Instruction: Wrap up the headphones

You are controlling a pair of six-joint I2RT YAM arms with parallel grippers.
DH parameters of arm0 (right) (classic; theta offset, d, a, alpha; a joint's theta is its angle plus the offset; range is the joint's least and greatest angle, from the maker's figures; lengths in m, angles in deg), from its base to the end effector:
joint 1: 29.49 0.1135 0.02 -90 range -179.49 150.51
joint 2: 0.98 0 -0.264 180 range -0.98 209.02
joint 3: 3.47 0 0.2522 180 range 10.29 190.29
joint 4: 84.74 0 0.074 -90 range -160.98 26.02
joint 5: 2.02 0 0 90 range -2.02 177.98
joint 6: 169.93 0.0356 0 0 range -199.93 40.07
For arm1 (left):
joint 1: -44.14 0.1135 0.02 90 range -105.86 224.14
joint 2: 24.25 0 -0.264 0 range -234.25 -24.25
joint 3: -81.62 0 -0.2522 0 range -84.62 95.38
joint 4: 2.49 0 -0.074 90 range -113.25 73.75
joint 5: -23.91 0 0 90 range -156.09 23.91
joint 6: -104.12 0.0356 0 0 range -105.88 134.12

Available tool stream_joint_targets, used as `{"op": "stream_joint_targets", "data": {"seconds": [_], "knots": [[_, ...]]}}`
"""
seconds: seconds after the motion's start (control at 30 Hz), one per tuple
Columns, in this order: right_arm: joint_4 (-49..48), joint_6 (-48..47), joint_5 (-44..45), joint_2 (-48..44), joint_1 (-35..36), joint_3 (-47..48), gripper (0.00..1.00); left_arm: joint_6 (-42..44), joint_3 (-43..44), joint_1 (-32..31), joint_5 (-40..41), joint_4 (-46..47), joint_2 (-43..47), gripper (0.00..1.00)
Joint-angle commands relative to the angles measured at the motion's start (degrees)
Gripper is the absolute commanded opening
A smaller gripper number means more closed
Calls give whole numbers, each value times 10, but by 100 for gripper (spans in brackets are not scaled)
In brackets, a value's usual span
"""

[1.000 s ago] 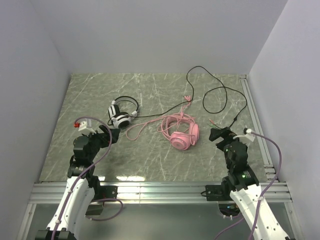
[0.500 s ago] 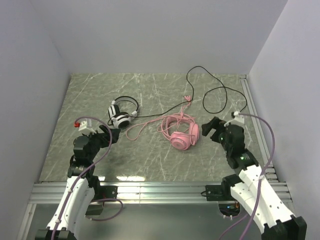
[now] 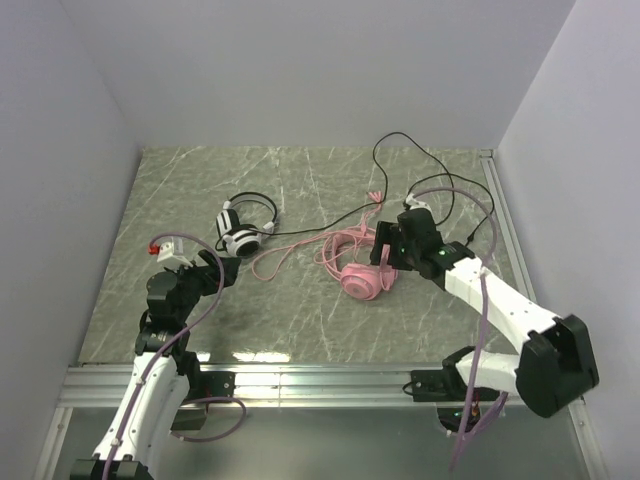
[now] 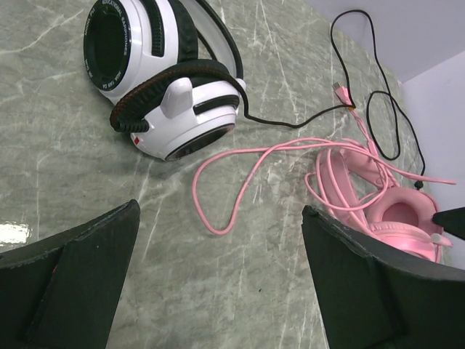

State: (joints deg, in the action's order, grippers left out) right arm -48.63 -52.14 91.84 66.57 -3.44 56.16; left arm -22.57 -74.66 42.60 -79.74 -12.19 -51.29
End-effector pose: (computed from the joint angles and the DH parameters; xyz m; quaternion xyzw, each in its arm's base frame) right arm 0.2236 0.1066 0.2466 0.0271 0.9198 0.1490 0.3620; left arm 0.1422 -0.0122 0.1944 -0.1642 0.7632 -0.2903 0.5534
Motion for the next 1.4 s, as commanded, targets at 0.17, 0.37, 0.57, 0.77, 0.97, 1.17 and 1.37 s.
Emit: {"op": "stream_joint_targets", "data": {"seconds": [0.17, 0.37, 0.57, 0.77, 0.97, 1.17, 1.37], "knots": [[42, -7, 63, 82, 7, 44, 90, -2, 13, 1, -7, 28, -4, 99], [32, -5, 78, 121, -1, 42, 47, -1, 16, 1, -7, 25, -9, 99], [36, 5, 119, 45, -91, 19, 41, -1, 15, 1, -9, 27, -13, 99], [66, 6, 145, 19, -158, 25, 51, -1, 16, 1, -9, 29, -18, 98], [80, 13, 152, 1, -156, 28, 99, 2, 17, 1, -14, 25, -7, 98], [102, 19, 114, -103, -154, 34, 99, -15, 21, 0, -24, 41, 0, 99], [103, 22, 67, -176, -153, 40, 99, -23, 158, -9, 57, -62, -69, 99]]}}
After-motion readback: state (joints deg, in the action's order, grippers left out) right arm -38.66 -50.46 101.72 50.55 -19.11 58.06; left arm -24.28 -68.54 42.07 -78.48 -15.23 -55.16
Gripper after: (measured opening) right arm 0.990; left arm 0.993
